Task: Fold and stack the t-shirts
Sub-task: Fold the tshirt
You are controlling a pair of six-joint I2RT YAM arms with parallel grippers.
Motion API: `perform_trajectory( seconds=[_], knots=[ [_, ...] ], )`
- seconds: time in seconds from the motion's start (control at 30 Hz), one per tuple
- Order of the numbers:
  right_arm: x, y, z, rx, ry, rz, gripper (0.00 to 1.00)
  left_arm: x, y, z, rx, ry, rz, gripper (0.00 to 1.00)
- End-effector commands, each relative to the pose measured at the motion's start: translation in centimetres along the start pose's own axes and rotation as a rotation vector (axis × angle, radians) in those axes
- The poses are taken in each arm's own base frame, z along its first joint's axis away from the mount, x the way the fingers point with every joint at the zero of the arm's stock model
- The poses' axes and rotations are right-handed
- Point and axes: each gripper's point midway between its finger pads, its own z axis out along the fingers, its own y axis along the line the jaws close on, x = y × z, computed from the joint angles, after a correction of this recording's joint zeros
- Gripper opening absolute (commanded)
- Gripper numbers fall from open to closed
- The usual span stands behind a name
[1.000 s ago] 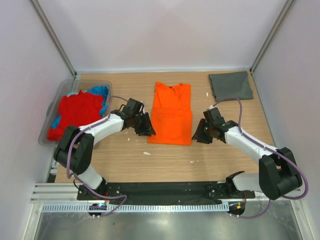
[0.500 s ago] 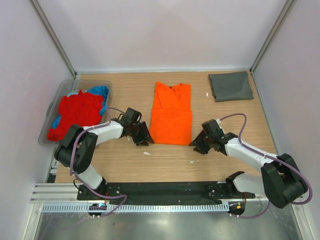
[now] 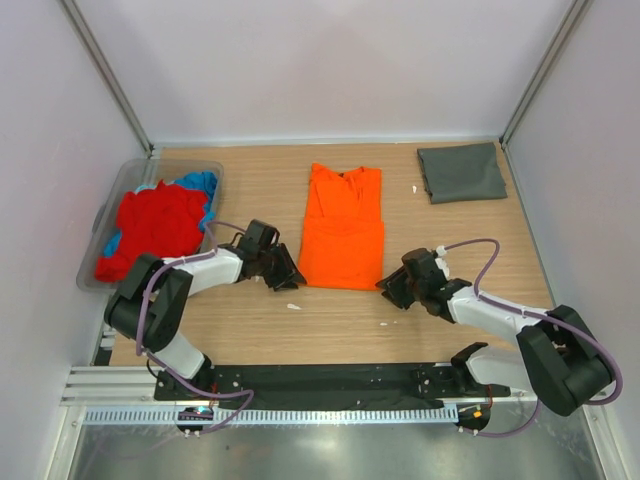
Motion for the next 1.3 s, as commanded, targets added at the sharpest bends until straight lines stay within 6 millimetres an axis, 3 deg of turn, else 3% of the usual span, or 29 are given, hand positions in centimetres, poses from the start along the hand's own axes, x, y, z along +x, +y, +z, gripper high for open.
perform_trajectory(
  seconds=[0.0,0.17,0.27,0.3,0.37,0.47,0.87,0.97,1.1,1.27],
  knots=[
    [-0.8,-1.5,0.8,0.041,-0.061,0.016,0.38,-1.1,1.9,0.6,-0.069,-0.073,-0.006,0.32],
    [-1.0,-1.9,0.9,0.051,-0.075,0.022,0.34,-1.1,2.0,0.4,-0.074,-0.080,-0.007,0.32],
    [-1.0,-2.0,1.0,0.050,-0.079,0.015,0.14,-1.3,1.8,-0.5,-0.073,-0.098,0.001,0.36],
    [-1.1,-2.0,1.0,0.051,-0.082,0.013,0.03,-1.2,2.2,-0.8,-0.092,-0.101,0.002,0.39],
    [-1.1,-2.0,1.0,0.047,-0.083,0.005,0.01,-1.8,2.1,-1.6,-0.094,-0.151,0.012,0.46],
    [-1.1,-2.0,1.1,0.044,-0.084,-0.007,0.01,-1.6,2.4,-1.7,-0.085,-0.167,-0.022,0.48],
    [-0.6,-1.7,1.0,0.022,-0.071,-0.014,0.01,-0.7,3.0,0.7,-0.062,-0.118,-0.082,0.35],
    [-0.7,-1.5,0.7,0.014,-0.080,-0.014,0.01,-0.6,3.4,0.6,-0.072,-0.126,-0.080,0.25],
    [-1.1,-1.3,0.3,0.012,-0.098,-0.025,0.01,-0.8,2.8,0.1,-0.054,-0.137,-0.069,0.05],
    [-1.1,-1.0,-0.1,-0.002,-0.096,-0.031,0.01,-0.7,1.1,-0.3,-0.021,-0.131,-0.041,0.00]
  ],
)
